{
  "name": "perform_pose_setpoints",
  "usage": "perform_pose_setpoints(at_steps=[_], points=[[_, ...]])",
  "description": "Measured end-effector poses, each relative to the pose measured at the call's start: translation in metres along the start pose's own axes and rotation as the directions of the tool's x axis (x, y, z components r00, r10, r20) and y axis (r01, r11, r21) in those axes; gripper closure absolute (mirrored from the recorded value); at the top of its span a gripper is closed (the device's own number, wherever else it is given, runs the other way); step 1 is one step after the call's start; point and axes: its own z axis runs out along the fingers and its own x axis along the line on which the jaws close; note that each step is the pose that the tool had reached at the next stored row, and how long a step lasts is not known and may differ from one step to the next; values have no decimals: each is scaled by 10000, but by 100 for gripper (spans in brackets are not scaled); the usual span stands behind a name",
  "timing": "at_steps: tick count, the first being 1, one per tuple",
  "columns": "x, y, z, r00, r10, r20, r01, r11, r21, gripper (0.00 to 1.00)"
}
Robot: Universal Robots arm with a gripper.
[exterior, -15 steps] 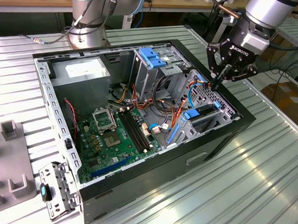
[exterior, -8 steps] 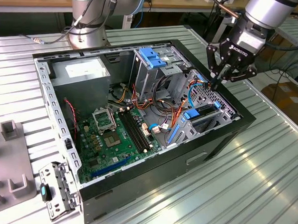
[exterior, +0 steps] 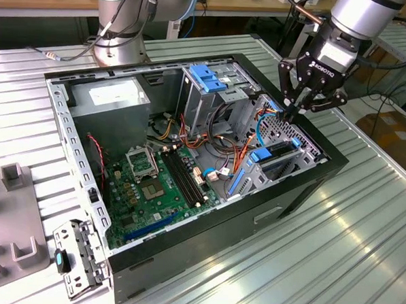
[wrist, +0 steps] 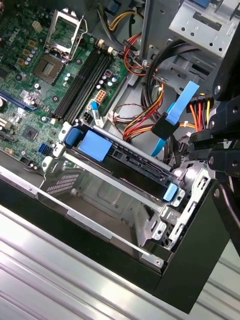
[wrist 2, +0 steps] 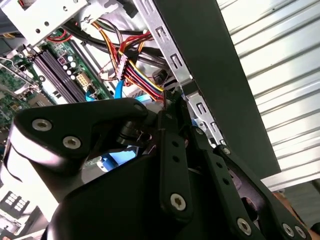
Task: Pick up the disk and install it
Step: 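Insert the first disk wire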
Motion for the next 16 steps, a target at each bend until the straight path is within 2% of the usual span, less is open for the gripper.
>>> perform_pose_setpoints(at_steps=[8,11,16], points=[[-4,7,4,9976,698,15,-698,9976,27,82],[-5,9,8,9936,1130,26,-1131,9936,44,82],[-6,11,12,9872,1597,39,-1597,9871,62,82]])
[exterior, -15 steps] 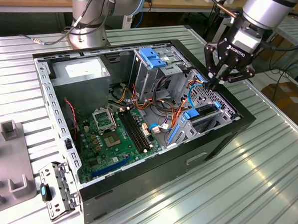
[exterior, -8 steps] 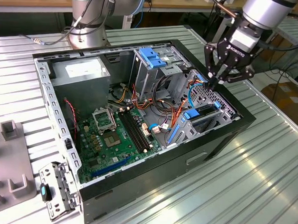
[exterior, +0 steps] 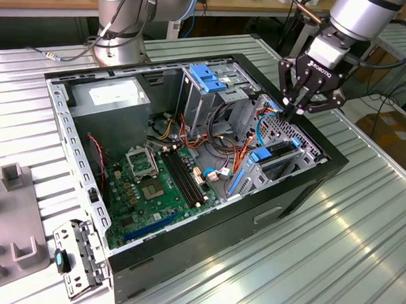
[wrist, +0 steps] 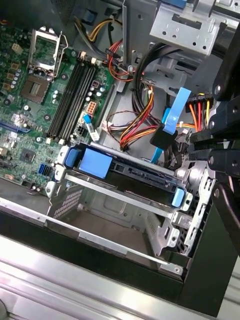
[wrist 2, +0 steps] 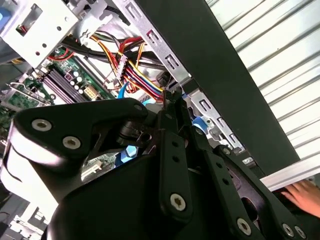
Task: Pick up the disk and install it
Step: 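Insert the first disk wire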
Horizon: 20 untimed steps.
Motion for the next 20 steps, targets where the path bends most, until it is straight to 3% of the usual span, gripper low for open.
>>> perform_pose_setpoints(at_steps=[7,13,20], points=[[-1,3,6,9982,596,13,-596,9982,23,82],[-3,10,12,9926,1211,30,-1211,9926,47,82],[-17,85,19,9905,1377,27,-1377,9904,78,82]])
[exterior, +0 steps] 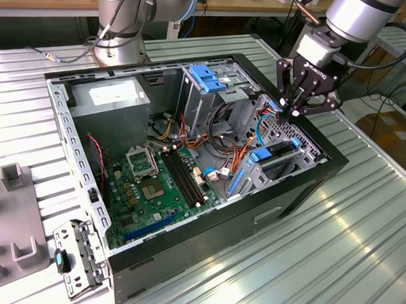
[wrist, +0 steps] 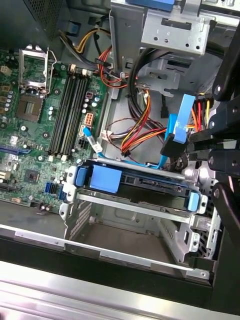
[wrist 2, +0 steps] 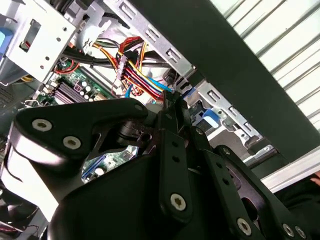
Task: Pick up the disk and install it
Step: 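Insert the first disk wire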
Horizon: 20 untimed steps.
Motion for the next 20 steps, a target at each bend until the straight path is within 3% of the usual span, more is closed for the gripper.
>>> perform_pose_setpoints(at_steps=[4,9,17,20], points=[[0,0,8,9985,549,10,-549,9985,21,82],[1,0,17,9913,1315,29,-1315,9913,50,82],[40,17,25,9909,1345,44,-1346,9909,104,82],[62,68,33,9910,1333,112,-1335,9908,219,82]])
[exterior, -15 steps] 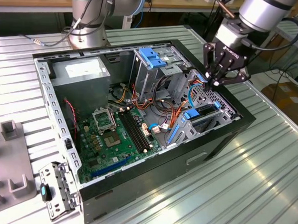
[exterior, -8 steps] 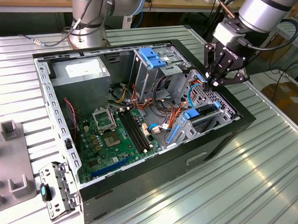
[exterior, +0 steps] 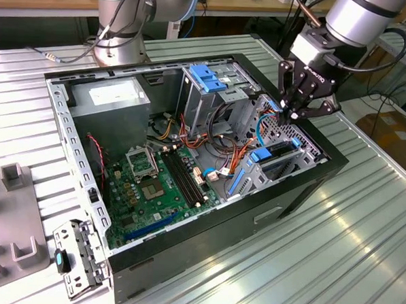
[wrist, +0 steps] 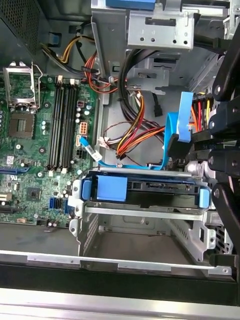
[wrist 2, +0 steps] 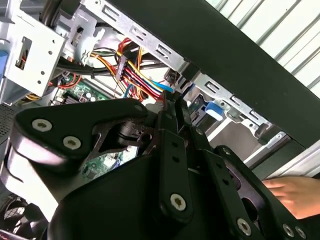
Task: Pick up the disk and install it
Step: 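Insert the first disk wire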
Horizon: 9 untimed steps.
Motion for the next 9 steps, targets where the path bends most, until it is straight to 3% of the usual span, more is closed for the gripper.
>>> perform_pose_setpoints(at_steps=[2,5,9], points=[[43,21,11,10000,-4,41,4,10000,83,82],[79,27,36,10000,-1,42,1,9999,115,82],[82,36,57,9994,354,41,-355,9993,136,82]])
